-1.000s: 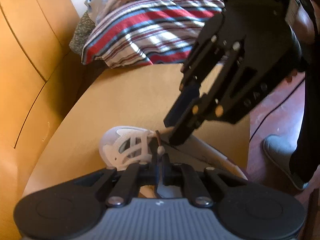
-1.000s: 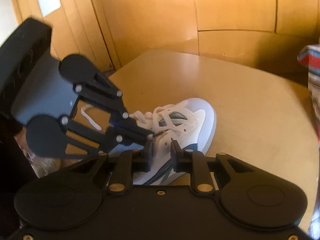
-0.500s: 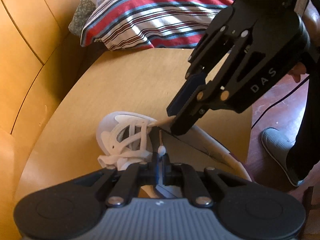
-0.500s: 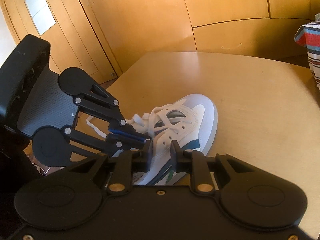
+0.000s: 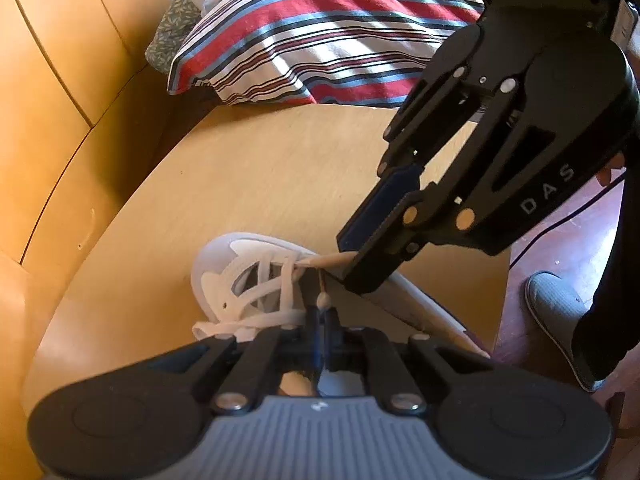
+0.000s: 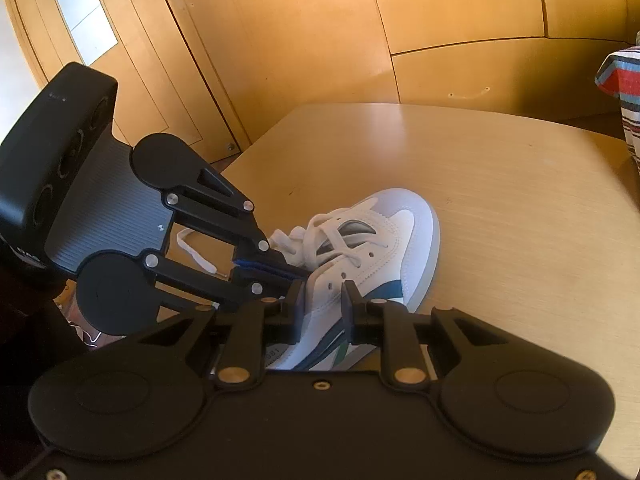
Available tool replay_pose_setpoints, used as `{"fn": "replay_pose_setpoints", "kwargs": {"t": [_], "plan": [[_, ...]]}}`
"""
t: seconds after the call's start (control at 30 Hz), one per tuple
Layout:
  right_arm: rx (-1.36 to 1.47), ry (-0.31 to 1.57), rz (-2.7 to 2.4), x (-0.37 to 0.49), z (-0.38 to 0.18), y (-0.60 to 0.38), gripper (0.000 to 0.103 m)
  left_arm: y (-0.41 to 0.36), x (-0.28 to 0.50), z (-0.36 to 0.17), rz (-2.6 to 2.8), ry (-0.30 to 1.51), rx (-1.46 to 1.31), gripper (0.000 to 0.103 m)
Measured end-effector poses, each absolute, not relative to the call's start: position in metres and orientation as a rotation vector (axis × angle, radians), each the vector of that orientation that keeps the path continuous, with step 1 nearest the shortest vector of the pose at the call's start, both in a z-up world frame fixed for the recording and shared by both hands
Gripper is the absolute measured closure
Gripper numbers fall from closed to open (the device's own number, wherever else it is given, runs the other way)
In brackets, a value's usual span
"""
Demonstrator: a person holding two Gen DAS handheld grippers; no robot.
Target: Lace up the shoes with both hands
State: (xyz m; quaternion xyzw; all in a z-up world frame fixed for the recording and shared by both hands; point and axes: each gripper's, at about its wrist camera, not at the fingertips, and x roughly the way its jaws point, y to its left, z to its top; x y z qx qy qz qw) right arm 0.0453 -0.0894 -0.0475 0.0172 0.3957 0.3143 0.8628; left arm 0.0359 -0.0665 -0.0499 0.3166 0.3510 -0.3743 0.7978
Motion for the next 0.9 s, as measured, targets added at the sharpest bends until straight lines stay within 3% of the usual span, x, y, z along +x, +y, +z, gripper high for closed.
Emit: {"fn": "replay_pose_setpoints", "kwargs": {"t": [0.9], "plan": [[0.029,0.837,0.673,0.041,-0.044,-0.0883,0.083,-0.0667,0.0357,-0.0465,-0.787,0.709,0.676,0.1]]}}
